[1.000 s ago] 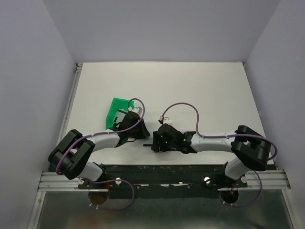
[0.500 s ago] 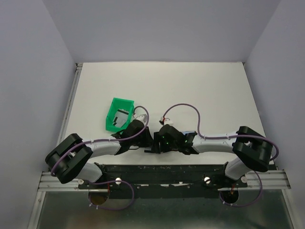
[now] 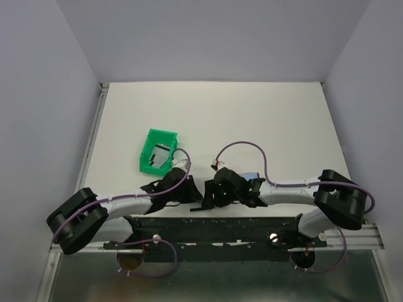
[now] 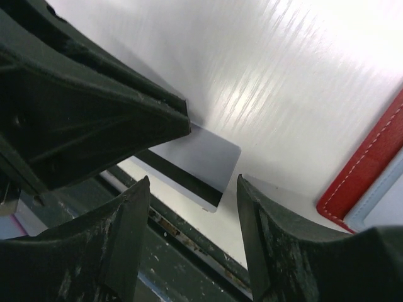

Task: Put the credit cards into the card holder
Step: Move the credit card to the corner of the board, then pick up the credit card at the corner of the board.

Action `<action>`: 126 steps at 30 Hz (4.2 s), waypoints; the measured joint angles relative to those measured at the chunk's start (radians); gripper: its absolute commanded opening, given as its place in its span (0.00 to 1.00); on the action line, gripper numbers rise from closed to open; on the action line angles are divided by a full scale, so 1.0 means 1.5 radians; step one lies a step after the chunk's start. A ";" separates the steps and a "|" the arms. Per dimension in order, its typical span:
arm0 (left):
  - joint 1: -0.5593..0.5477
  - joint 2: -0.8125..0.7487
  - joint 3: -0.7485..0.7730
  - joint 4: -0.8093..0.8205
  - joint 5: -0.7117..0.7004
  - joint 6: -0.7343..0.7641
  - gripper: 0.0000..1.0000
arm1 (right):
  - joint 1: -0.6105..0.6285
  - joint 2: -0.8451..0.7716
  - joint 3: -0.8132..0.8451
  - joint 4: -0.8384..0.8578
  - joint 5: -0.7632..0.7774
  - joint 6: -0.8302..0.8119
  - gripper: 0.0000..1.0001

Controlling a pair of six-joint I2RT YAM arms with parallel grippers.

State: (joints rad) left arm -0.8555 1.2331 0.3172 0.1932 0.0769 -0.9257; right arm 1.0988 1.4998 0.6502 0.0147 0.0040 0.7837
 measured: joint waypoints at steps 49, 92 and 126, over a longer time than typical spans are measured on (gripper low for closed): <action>-0.112 0.052 0.034 0.019 -0.009 -0.011 0.29 | 0.010 -0.224 -0.123 -0.154 0.093 0.076 0.66; -0.143 -0.365 -0.013 -0.303 -0.183 -0.089 0.49 | 0.023 -0.144 -0.130 0.039 -0.031 0.213 1.00; -0.084 -0.213 -0.029 -0.237 -0.217 -0.071 0.25 | 0.033 -0.038 -0.175 0.194 -0.121 0.322 0.66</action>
State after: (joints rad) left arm -0.9810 0.9138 0.2741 -0.1623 -0.2493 -1.0321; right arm 1.1488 1.4422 0.3882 0.3058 -0.1772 1.2671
